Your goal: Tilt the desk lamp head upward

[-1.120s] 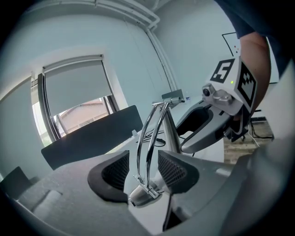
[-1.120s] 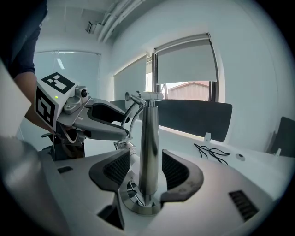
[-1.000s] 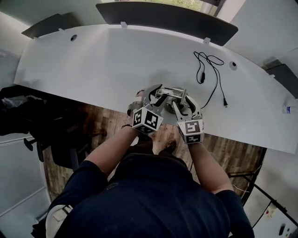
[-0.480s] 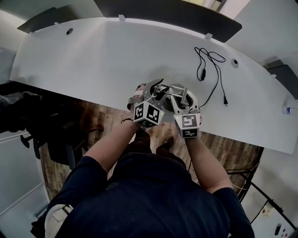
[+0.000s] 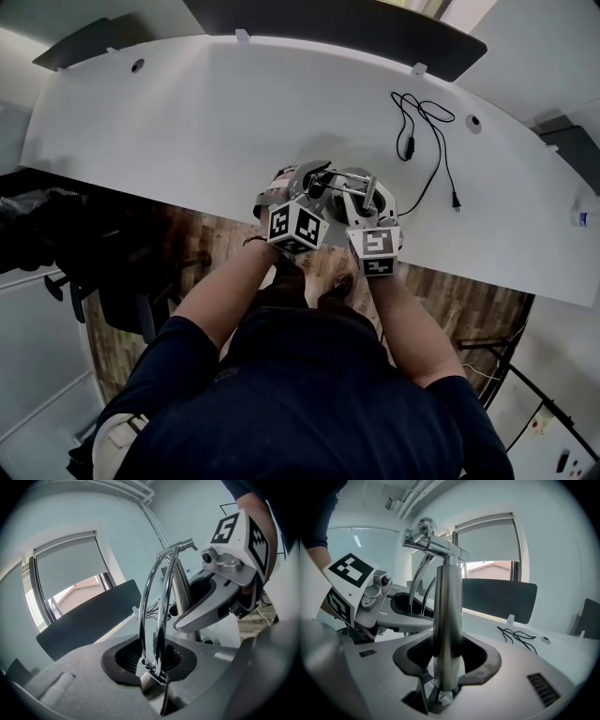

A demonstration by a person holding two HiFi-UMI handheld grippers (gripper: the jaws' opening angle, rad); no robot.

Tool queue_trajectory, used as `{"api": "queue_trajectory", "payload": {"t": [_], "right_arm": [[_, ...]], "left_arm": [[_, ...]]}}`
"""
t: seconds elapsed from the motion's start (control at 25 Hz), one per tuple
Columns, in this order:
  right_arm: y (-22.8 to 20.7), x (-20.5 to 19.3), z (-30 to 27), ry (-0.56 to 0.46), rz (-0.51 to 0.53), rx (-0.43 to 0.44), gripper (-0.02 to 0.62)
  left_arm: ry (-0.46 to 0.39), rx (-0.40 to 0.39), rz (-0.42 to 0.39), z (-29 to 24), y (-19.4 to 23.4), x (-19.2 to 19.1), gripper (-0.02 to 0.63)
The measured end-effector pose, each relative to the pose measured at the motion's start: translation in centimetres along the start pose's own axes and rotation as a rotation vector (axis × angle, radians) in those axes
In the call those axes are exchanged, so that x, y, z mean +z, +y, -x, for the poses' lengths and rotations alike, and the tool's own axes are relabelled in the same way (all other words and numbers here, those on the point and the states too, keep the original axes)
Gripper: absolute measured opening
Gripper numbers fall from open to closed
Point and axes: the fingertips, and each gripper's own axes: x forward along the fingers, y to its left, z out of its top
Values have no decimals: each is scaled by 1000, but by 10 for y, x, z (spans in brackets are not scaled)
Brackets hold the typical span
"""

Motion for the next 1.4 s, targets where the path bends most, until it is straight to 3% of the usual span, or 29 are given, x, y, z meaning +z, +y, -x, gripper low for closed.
{"api": "queue_trajectory", "payload": {"t": [0.36, 0.68, 1.24, 1.4], "right_arm": [[1, -1, 0, 19, -16, -19, 167], [-1, -2, -1, 40, -29, -36, 167], [-1, -6, 1, 56, -68, -24, 167], [-1, -5, 1, 57, -67, -18, 167]], "left_arm": [[47, -12, 2, 5, 4, -1, 77], [84, 23, -61, 18, 22, 2, 77], [189, 102, -316, 50, 49, 25, 78], [241, 129, -420, 59, 57, 35, 77]]}}
